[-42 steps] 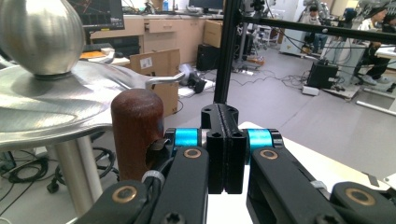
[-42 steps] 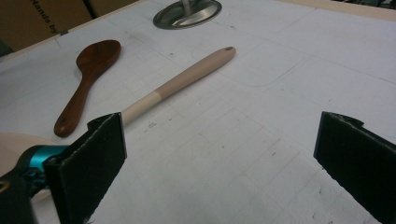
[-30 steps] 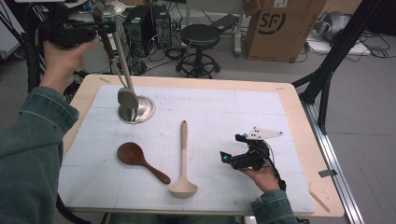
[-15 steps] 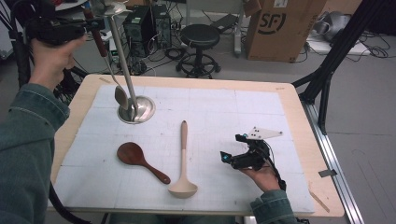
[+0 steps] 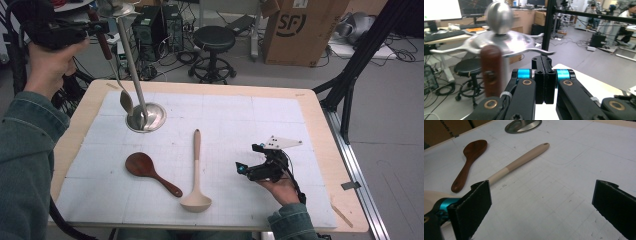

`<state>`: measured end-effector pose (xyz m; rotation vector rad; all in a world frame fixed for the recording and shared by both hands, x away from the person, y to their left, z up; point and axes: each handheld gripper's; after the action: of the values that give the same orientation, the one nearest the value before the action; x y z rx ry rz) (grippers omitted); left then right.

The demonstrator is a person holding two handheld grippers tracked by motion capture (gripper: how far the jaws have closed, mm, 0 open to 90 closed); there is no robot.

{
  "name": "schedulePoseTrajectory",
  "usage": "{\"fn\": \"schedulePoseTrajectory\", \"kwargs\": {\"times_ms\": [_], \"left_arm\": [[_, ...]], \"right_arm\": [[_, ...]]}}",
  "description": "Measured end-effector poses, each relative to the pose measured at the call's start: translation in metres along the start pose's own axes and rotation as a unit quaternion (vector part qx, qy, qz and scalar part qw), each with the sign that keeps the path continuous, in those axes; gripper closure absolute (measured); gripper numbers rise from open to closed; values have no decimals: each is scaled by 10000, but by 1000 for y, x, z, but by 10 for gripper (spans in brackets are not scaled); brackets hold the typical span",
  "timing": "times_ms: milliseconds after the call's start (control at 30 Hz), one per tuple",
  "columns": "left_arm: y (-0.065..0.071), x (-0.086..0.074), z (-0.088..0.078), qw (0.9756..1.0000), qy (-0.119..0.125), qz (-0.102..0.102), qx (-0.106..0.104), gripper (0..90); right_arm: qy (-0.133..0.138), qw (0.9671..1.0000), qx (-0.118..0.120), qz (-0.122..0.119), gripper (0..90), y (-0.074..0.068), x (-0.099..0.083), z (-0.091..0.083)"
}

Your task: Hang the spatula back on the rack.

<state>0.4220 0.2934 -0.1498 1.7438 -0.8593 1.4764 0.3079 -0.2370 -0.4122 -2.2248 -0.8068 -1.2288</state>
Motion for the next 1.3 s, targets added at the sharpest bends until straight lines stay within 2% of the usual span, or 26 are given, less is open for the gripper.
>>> {"fn": "schedulePoseTrajectory", "kwargs": {"times_ms": [100, 267, 367, 667, 933, 1300], "left_arm": [[9, 3, 3, 10000, 57, 55, -53, 898], [18, 4, 13, 9999, -5, 45, -105, 897], [24, 5, 24, 9999, -71, 69, -40, 897], [27, 6, 39, 10000, -41, 22, 48, 897], [25, 5, 37, 9999, 14, 10, 106, 897], [19, 3, 23, 9998, 56, -19, 165, 897]], "right_arm": [[-6, 10000, -1, 4, 13, -1, 0, 0], [-2, 10000, 1, 3, 13, -2, 0, -2], [-4, 10000, -3, 5, 13, -2, 0, -1], [14, 10000, 12, -5, 13, -2, 0, -3], [31, 10000, 12, -19, 13, -2, 1, -3], [-4, 10000, 9, -24, 13, -3, 1, -1]]}}
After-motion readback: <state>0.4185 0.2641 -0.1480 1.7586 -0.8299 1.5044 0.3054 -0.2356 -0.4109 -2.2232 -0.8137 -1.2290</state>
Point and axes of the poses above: each handheld gripper's, and its own axes: z roughly forward along the jaws, x roughly out of its top, y roughly to its right, and after that the axes turned 7 degrees about -x, right-handed
